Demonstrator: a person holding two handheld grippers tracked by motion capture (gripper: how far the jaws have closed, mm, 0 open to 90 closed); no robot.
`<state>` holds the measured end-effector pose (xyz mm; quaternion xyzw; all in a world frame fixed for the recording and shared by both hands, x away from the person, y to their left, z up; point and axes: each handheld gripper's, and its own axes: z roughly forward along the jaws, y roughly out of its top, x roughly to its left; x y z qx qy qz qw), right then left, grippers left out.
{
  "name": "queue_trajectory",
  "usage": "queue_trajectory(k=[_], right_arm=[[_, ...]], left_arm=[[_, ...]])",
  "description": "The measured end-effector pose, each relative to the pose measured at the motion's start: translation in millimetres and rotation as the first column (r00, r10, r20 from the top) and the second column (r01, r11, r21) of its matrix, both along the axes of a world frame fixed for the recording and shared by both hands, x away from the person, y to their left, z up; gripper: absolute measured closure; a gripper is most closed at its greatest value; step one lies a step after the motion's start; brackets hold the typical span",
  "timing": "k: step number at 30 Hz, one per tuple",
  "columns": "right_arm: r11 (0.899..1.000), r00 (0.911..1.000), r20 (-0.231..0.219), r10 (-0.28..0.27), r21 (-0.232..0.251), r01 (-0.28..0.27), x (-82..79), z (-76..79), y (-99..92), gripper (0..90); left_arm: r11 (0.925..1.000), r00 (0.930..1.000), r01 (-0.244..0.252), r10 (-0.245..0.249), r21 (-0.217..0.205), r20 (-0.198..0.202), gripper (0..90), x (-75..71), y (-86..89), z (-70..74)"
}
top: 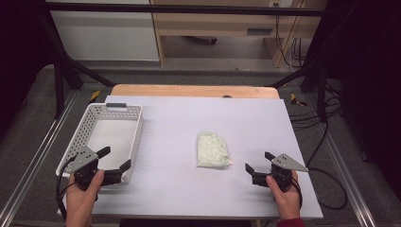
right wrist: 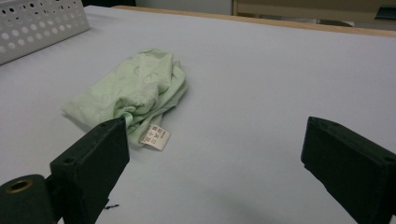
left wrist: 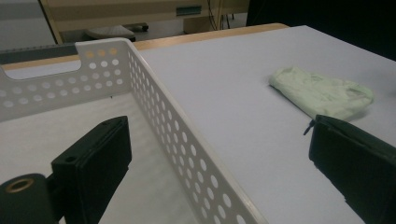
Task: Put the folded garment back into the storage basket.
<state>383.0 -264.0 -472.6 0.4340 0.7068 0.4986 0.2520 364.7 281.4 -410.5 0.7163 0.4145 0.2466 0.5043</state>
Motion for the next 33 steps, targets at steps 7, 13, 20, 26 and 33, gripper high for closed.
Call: queue_trajectory(k=[7, 13, 20, 26, 33], right_arm=[[1.000, 0.9999, 0.010, 0.005, 0.013, -0.005, -2.2, 0.9, 0.2, 8.6], [1.000, 0.9997, 0.022, -0.002, 0.000, 0.002, -2.1, 0.9, 0.1, 9.1], [1.000, 0.9998, 0.020, 0.003, -0.007, -0.003, -2.5, 1.1, 1.1, 9.6], [1.000, 0.9997, 0.015, 0.016, -0.016, -0.016, -2.6, 1.2, 3.5, 10.2], [0.999, 0.9996, 0.004, 0.029, -0.023, -0.029, -3.2, 1.5, 6.3, 9.9]], left_arm=[[1.0000, 1.0000, 0.003, -0.003, -0.002, 0.004, 5.6, -1.9, -0.4, 1.1], [0.9998, 0.9997, 0.021, -0.021, -0.001, 0.009, 5.8, -2.7, -4.7, 1.4], [0.9996, 0.9992, 0.030, -0.030, -0.003, 0.027, 6.1, -5.5, -9.9, 5.4], [0.9974, 0.9968, 0.072, -0.072, 0.005, 0.033, 6.6, -10.8, -30.4, 13.5], [0.9899, 0.9907, 0.132, -0.133, 0.051, 0.026, 7.5, -6.6, -72.4, 13.3]])
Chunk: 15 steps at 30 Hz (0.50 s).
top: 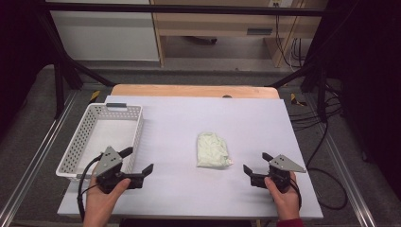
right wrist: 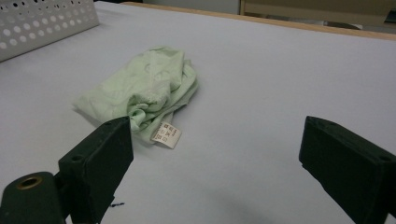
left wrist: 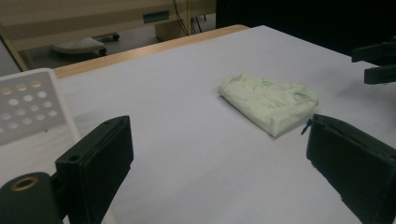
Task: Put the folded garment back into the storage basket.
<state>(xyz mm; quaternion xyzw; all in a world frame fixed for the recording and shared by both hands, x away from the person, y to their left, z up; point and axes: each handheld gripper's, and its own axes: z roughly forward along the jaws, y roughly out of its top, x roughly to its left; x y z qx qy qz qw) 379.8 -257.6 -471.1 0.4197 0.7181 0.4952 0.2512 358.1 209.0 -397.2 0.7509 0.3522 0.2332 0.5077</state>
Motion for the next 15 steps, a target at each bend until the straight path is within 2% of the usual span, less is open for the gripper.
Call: queue_trajectory(k=[4, 10, 12, 15], right_arm=[[1.000, 0.9999, -0.010, -0.006, -0.006, 0.006, -0.1, 1.1, 1.8, 9.0], [1.000, 0.9997, -0.023, -0.010, -0.014, 0.009, -0.6, 1.8, 5.3, 10.0], [1.000, 0.9994, -0.030, -0.016, -0.016, 0.016, -0.2, 1.7, 6.7, 10.4], [0.999, 0.9993, -0.033, -0.018, -0.027, 0.017, 0.6, 1.4, 7.5, 11.0]], left_arm=[[0.9991, 0.9994, 0.029, -0.028, 0.032, -0.018, 9.3, 7.7, -23.3, -6.6], [0.9970, 0.9949, 0.056, -0.051, 0.053, -0.086, 11.7, 24.6, -59.4, -23.0], [0.9953, 0.9926, 0.069, -0.061, 0.069, -0.105, 12.6, 27.8, -70.1, -28.6], [0.9908, 0.9911, 0.086, -0.075, 0.105, -0.111, 15.5, 31.1, -84.8, -36.0]])
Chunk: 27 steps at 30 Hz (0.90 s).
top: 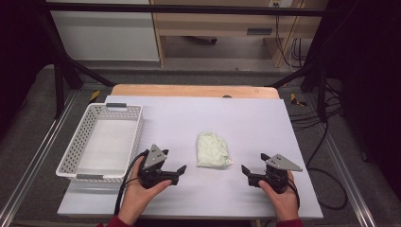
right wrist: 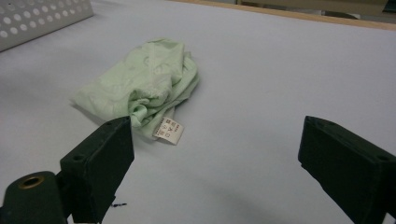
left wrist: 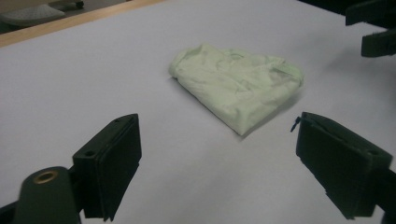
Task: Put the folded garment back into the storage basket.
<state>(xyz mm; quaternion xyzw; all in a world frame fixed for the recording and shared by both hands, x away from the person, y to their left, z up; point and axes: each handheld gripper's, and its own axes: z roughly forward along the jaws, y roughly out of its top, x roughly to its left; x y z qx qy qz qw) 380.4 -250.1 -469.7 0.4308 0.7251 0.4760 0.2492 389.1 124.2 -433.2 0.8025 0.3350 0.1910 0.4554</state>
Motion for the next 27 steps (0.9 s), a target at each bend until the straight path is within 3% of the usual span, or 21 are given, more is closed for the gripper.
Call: queue_trajectory(k=[6, 10, 13, 17, 21, 27], right_arm=[[1.000, 0.9998, -0.021, 0.005, -0.015, -0.005, 2.5, -2.5, 1.3, 11.7], [1.000, 0.9998, -0.020, 0.010, -0.013, -0.010, 0.7, -1.6, 1.6, 11.7], [1.000, 0.9997, -0.024, 0.007, -0.011, -0.008, 1.1, -1.7, 0.8, 11.7], [1.000, 0.9994, -0.033, 0.010, -0.008, -0.010, 1.7, -2.0, 0.4, 11.7], [1.000, 0.9995, -0.030, 0.013, -0.013, -0.014, 1.9, -1.9, 1.9, 12.2], [1.000, 0.9995, -0.029, 0.013, -0.012, -0.013, 1.7, -1.9, 0.9, 12.2]], left_arm=[[0.9988, 0.9970, 0.049, -0.049, 0.006, -0.061, 23.1, 12.8, -27.4, -15.6], [0.9958, 0.9956, 0.075, -0.072, 0.053, -0.059, 26.1, 19.4, -41.8, -20.7], [0.9963, 0.9951, 0.076, -0.074, 0.040, -0.066, 28.5, 23.6, -47.9, -21.2], [0.9926, 0.9932, 0.095, -0.089, 0.076, -0.076, 31.0, 24.4, -55.8, -26.5], [0.9920, 0.9926, 0.094, -0.087, 0.084, -0.085, 35.3, 25.5, -59.7, -30.4], [0.9948, 0.9911, 0.082, -0.076, 0.059, -0.110, 43.4, 28.2, -58.4, -33.7]])
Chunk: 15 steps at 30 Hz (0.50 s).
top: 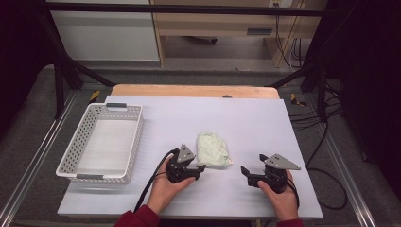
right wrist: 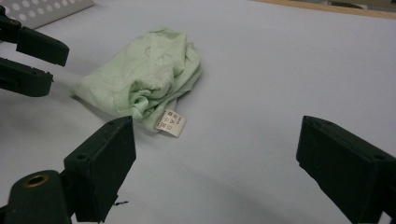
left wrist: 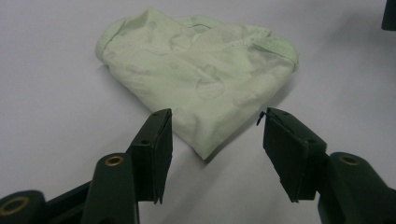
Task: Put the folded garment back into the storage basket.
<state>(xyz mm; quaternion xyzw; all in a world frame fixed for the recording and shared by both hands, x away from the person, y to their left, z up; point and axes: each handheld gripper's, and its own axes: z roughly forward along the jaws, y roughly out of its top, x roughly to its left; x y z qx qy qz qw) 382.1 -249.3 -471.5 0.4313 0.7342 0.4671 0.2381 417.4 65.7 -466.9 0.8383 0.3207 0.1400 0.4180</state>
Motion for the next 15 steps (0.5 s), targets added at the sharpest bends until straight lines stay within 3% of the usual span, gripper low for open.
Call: queue_trajectory(k=[6, 15], right_arm=[[1.000, 1.0000, 0.001, 0.002, 0.004, -0.002, 0.1, 0.3, -0.2, 12.2], [1.000, 1.0000, 0.000, 0.002, 0.004, -0.002, 0.1, 0.2, -0.2, 12.2]], left_arm=[[0.9995, 0.9998, 0.017, -0.017, 0.027, -0.008, 46.0, -1.8, -3.4, -4.0], [0.9987, 1.0000, -0.008, 0.007, 0.051, 0.001, 50.9, 3.0, -8.9, -14.6]])
